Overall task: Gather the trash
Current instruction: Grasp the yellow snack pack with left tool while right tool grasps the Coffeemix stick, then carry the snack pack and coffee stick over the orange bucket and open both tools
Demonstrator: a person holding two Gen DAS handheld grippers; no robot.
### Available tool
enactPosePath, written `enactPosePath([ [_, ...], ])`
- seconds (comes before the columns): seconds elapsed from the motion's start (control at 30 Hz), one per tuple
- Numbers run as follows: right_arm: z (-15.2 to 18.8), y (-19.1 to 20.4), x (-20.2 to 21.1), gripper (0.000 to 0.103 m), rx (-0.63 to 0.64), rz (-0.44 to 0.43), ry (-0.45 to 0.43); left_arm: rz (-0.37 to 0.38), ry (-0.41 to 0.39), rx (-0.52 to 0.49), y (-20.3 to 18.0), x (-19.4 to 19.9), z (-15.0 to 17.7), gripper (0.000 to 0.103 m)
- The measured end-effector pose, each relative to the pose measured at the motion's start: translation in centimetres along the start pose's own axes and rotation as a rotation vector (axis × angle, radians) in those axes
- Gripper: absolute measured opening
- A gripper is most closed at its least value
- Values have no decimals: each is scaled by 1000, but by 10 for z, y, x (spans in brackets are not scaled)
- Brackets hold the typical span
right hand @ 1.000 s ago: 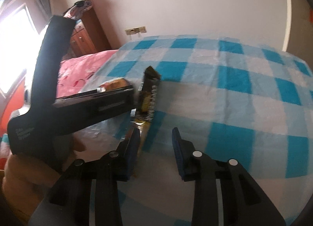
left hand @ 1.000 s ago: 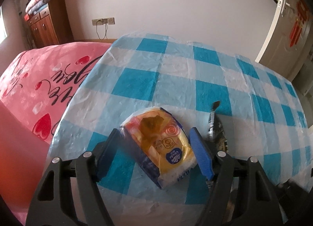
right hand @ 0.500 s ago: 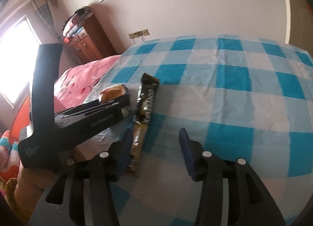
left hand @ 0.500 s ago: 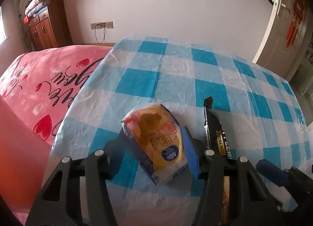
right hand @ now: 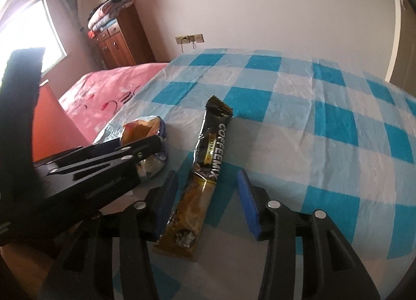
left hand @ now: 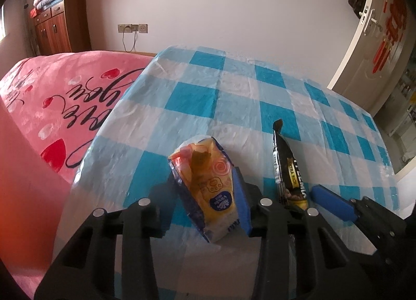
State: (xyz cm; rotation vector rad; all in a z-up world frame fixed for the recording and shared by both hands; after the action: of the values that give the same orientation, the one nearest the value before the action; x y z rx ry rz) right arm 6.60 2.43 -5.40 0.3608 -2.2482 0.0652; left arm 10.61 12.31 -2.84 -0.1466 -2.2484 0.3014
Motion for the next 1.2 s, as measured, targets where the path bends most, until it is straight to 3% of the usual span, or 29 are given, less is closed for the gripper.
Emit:
enactPosePath([
  [0.3, 0, 8, -3, 21, 77, 57, -5, 47, 2, 30, 4, 12, 11, 38],
  [1.2, 42, -3, 53, 8, -10, 19, -23, 168, -20, 8, -3, 73, 58, 37],
])
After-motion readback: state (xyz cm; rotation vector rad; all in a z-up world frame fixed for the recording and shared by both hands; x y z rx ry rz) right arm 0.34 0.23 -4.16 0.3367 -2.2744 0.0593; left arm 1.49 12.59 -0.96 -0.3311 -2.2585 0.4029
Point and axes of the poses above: each gripper's, at about its wrist camera, not at the fingertips, and x roughly against the way its jaws point, y to its left, z to its underside, the point moved 6 cm from there along -x, roughly the way its jaws point, and after that the axes turned 9 degrees about z, right-handed, at the moved point
